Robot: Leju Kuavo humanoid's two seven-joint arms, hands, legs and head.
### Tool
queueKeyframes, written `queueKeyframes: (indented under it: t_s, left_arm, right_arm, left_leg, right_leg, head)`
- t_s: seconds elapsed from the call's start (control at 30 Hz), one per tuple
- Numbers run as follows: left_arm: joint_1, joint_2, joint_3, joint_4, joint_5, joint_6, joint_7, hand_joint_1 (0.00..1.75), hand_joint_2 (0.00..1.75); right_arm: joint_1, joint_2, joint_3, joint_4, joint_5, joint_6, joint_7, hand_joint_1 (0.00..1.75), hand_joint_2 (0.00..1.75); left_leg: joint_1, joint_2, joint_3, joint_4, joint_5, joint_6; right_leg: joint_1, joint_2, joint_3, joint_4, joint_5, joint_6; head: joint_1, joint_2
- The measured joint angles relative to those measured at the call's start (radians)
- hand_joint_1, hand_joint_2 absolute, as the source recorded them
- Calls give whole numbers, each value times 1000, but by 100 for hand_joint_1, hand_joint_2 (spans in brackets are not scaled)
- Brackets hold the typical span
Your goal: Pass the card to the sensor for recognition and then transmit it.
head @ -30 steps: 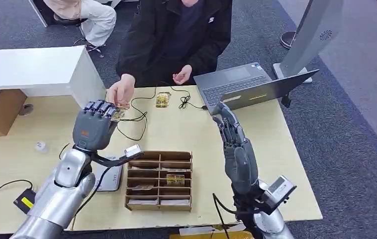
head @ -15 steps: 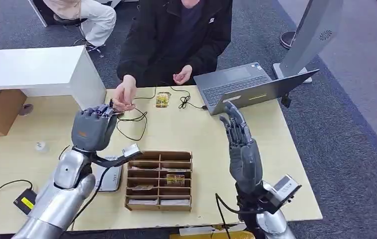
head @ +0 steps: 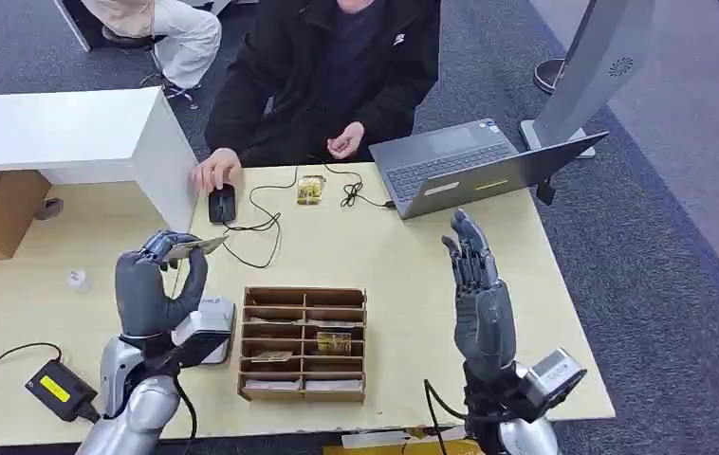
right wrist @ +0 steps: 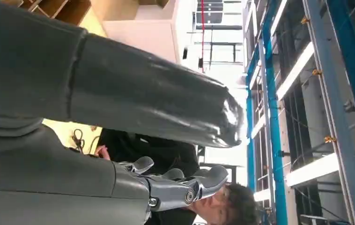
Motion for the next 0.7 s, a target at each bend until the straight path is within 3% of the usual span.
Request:
queueKeyframes:
  t_s: [0.2, 0.27, 0.4, 0.53, 0.7]
  left_arm:
    - [124, -24, 101, -91, 431, -137, -135, 175, 175]
    - [157, -41, 150, -110, 567, -215, -159, 175, 175]
    - [206, -79, 251, -134, 838, -420, -149, 175, 175]
    - [237, -109, 337, -138, 917, -533, -125, 175, 175]
    - [262, -140, 420, -138, 975, -619, -123, 175, 175]
  right_arm:
    - [29, 0, -19, -24, 15, -13, 4, 0, 0]
    - [35, 0, -23, -28, 19, -15, 5, 0, 0]
    - [40, 0, -28, -32, 22, -21, 7, 0, 0]
    - [42, 0, -29, -32, 24, -28, 7, 0, 0]
    - [44, 0, -31, -32, 24, -31, 7, 0, 0]
  left_leg:
    - [0, 0, 0, 0, 0, 0]
    - [0, 0, 0, 0, 0, 0]
    - [0, 0, 0, 0, 0, 0]
    - [0, 0, 0, 0, 0, 0]
    - [0, 0, 0, 0, 0, 0]
  right_leg:
    - [0, 0, 0, 0, 0, 0]
    - [0, 0, 0, 0, 0, 0]
    - [0, 0, 0, 0, 0, 0]
    - [0, 0, 0, 0, 0, 0]
    - [0, 0, 0, 0, 0, 0]
  head:
    - [0, 0]
    - [0, 0]
    - [0, 0]
    - [0, 0]
    - [0, 0]
